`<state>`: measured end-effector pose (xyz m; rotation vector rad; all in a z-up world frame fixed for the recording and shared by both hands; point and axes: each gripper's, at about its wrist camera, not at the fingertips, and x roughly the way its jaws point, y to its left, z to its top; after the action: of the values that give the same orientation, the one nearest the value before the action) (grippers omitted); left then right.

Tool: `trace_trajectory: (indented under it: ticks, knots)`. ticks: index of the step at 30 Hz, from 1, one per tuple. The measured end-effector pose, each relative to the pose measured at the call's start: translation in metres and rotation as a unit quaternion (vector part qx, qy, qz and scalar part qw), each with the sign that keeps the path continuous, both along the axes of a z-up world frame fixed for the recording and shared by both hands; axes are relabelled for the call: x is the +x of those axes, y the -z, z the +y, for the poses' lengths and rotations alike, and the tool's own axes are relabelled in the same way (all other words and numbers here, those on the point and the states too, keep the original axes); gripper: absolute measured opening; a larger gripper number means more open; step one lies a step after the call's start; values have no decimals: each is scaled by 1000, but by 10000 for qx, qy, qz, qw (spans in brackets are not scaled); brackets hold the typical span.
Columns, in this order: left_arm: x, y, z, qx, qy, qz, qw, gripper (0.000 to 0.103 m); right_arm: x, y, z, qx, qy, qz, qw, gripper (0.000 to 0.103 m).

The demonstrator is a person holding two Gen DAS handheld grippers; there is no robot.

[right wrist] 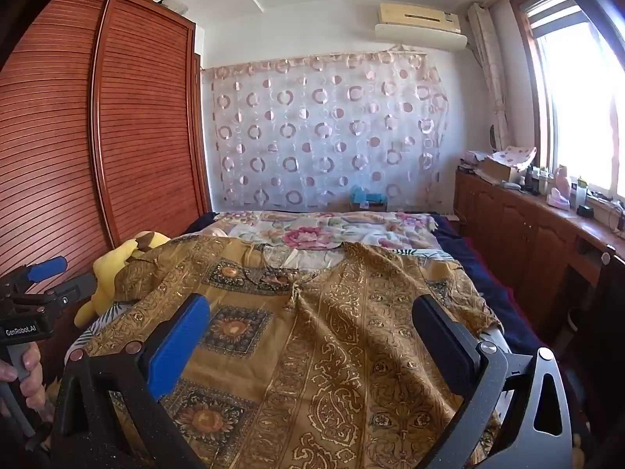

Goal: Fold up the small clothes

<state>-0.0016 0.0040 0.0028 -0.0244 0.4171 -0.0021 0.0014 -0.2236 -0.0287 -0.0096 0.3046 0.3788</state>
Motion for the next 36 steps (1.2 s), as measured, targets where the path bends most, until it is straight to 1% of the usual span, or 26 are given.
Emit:
trace_trajectory:
  ticks: [1,7,36]
  knots:
    - [2,4,-4,12,-11,-14,10000,103,0,0,0,4,-3,0,10000,103]
    - [1,5,-4,14,-1,-12,10000,103,0,1,0,14,-6,0,10000,103]
    - [1,5,-6,36,-7,-22,10000,103,-2,0,1,8,7,-8,10000,103]
